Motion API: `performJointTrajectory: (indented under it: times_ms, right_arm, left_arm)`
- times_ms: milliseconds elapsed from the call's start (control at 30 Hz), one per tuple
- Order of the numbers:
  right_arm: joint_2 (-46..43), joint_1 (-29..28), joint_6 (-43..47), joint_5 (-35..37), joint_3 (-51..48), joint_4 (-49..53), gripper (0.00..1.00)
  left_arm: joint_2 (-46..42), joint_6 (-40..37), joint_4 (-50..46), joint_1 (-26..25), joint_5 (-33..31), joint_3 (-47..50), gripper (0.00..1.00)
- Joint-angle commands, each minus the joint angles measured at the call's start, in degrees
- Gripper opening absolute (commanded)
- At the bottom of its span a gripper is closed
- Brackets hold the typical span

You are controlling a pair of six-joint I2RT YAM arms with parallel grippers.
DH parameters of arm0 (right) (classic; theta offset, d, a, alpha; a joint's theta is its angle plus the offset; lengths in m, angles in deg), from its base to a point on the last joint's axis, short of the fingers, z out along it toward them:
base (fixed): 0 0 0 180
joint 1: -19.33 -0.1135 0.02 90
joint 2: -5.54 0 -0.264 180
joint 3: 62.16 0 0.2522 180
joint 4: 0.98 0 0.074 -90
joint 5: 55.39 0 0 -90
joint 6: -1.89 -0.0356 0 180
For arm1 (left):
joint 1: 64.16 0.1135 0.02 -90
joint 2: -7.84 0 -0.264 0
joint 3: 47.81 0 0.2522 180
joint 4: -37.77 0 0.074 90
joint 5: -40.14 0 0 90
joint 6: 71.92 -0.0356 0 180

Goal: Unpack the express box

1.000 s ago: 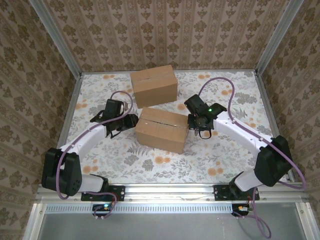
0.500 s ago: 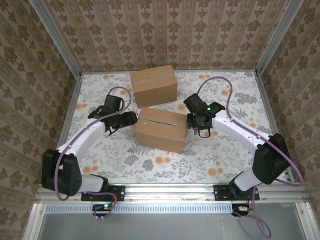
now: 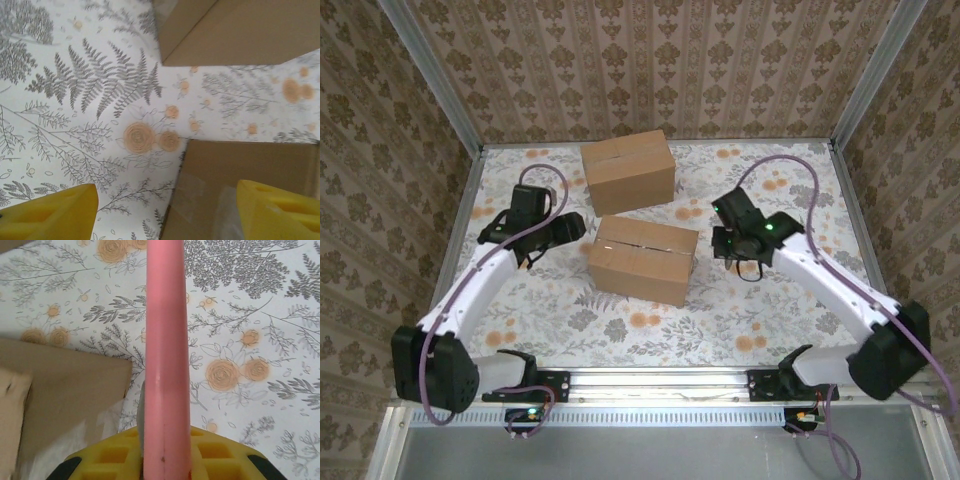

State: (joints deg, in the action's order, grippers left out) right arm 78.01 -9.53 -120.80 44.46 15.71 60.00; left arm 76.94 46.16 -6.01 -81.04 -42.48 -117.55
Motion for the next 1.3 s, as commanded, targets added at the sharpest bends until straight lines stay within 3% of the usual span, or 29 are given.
performJointTrajectory:
  times_ms: [0, 100, 267, 467, 600, 767, 1067, 1267]
  right_arm:
    - [-8.46, 1.93, 5.77, -9.25, -2.83, 2.69, 0.0]
    - [-16.23, 4.49, 9.79, -23.57, -6.59, 1.91, 0.0]
    - [-23.62, 7.71, 10.69, -40.28, -11.39, 1.22, 0.0]
    - [-27.69, 8.89, 8.43, -50.79, -16.59, -2.96, 0.0]
    - [-30.23, 8.85, 7.66, -56.96, -17.99, -7.7, 0.0]
    - [-29.68, 8.9, 6.55, -57.79, -17.9, -9.37, 0.0]
    - [-28.63, 8.9, 1.33, -49.57, -19.6, -5.94, 0.0]
    - [-31.26, 8.99, -0.37, -47.14, -22.03, -4.34, 0.0]
  left_arm:
    - [-4.23, -3.3, 0.96, -0.79, 4.28, -0.41, 0.73]
    - [-5.78, -4.42, 1.19, -1.67, 6.59, -0.25, 0.73]
    - [-6.57, -5.4, 4.96, -5.17, 8.84, 0.38, 0.75]
    - [-4.46, -7.12, 4.87, -8.87, 5.05, -2.98, 0.78]
    - [-3.99, -7.99, 5.86, -14.41, 5.15, -5.45, 0.78]
    - [-1.6, -8.75, 4.28, -19.01, 2.91, -9.01, 0.78]
    - [2.63, -5.21, -1.24, -19.06, -6.44, -10.5, 0.77]
    - [5.28, -3.38, -0.24, -18.04, -8.4, -9.89, 0.77]
